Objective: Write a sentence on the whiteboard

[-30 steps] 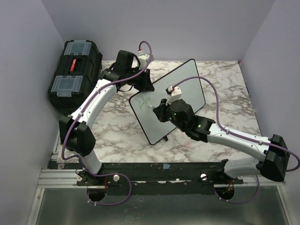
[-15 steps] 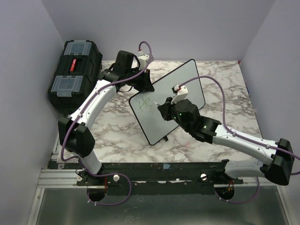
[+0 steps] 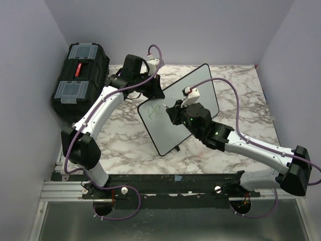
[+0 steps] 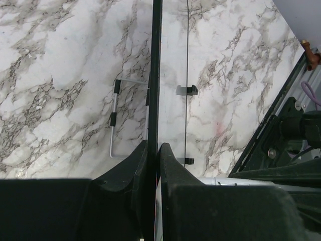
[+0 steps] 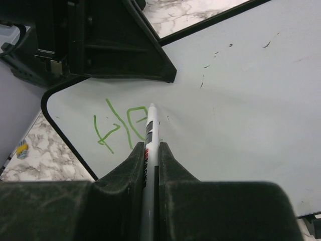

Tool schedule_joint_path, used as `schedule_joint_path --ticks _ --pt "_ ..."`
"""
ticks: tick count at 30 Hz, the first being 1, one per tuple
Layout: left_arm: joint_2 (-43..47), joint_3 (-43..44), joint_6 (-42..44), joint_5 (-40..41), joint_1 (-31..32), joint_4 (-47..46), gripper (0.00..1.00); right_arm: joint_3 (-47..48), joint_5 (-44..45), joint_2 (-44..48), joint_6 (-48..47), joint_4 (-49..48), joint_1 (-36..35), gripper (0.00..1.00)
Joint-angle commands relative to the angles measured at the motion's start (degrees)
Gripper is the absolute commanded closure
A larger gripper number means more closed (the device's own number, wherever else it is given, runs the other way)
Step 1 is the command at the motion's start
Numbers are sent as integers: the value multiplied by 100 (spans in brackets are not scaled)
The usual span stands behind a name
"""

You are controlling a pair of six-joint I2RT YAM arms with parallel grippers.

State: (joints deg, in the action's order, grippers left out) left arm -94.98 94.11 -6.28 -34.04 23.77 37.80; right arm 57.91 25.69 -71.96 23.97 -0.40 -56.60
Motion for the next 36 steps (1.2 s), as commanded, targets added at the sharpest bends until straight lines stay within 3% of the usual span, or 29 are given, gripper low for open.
schedule_joint_path --ticks 1,18,36 --pt "296 -4 395 576 -37 -326 100 184 238 -109 26 -30 93 99" --pt "278 8 392 539 -39 -327 100 344 -66 -446 -2 23 175 99" --pt "236 29 400 582 -39 -313 100 -362 -610 -108 278 197 172 99"
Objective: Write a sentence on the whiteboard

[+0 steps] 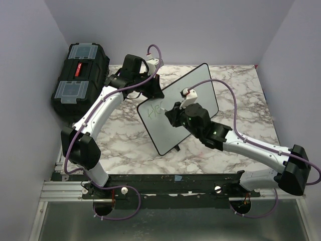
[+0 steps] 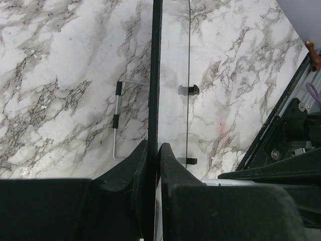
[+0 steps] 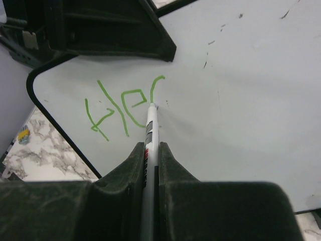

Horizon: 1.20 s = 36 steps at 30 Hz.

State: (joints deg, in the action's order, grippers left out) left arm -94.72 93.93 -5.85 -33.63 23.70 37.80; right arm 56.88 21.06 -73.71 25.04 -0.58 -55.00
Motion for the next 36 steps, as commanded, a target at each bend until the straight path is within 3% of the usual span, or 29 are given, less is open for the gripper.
schedule_joint_path --ticks 1,11,36 --pt "220 42 356 541 -32 -317 100 -279 -103 80 194 249 16 99" --pt "239 18 350 524 -32 -318 100 88 635 -48 71 443 11 99" --pt "248 -58 345 488 -26 -390 100 683 664 -512 -278 113 14 99"
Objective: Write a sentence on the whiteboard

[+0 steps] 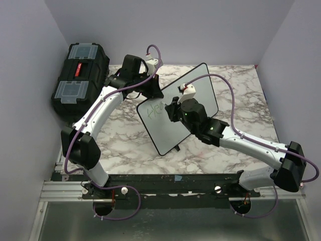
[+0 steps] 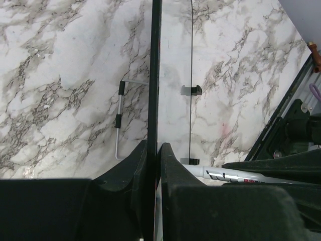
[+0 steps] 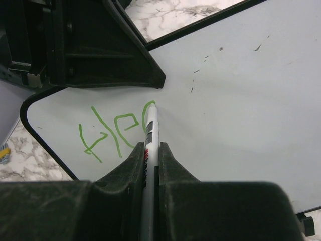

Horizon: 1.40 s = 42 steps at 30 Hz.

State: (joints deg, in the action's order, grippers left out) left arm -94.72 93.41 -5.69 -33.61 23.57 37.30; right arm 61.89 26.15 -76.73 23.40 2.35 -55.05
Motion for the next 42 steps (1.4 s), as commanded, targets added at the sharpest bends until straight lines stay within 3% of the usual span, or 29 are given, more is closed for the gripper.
schedule_joint_path --ticks 1,27,42 --pt "243 -4 328 486 -15 -337 100 183 120 -227 -123 -179 18 99" --pt "252 32 338 521 -19 -340 100 -580 -201 131 209 341 20 99" --pt "366 -37 376 673 -15 -276 100 -421 -10 544 46 251 20 99"
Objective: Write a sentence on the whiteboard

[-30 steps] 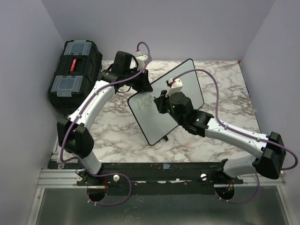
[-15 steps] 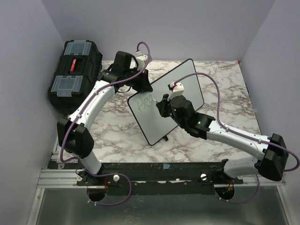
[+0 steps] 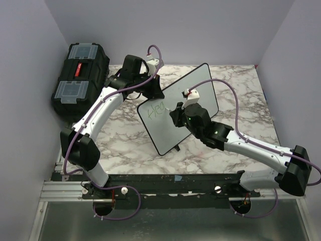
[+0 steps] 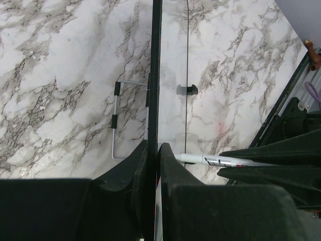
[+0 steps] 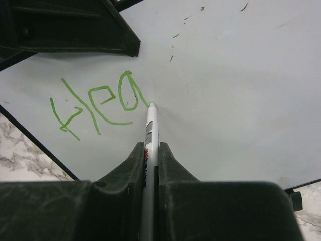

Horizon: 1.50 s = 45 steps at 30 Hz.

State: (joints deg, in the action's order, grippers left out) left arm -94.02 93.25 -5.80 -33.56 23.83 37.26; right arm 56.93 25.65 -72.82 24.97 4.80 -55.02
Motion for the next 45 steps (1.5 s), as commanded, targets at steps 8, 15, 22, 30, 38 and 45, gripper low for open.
schedule_joint_path --ticks 8,15,22,30,38,45 --pt "356 -75 387 639 -45 -307 100 404 209 -134 -318 -72 68 99" --pt "369 -148 396 627 -43 -369 100 582 -32 -258 -429 -119 256 99" --pt "349 -125 396 615 -45 -386 100 555 -396 -203 -328 -110 571 99" --pt "305 -110 407 622 -46 -395 100 335 -656 -80 -441 -336 580 99" --pt "274 -84 405 623 -40 -386 100 240 -842 -107 -521 -593 576 99" --pt "270 -48 422 631 -45 -335 100 258 -995 -146 -524 -715 578 99"
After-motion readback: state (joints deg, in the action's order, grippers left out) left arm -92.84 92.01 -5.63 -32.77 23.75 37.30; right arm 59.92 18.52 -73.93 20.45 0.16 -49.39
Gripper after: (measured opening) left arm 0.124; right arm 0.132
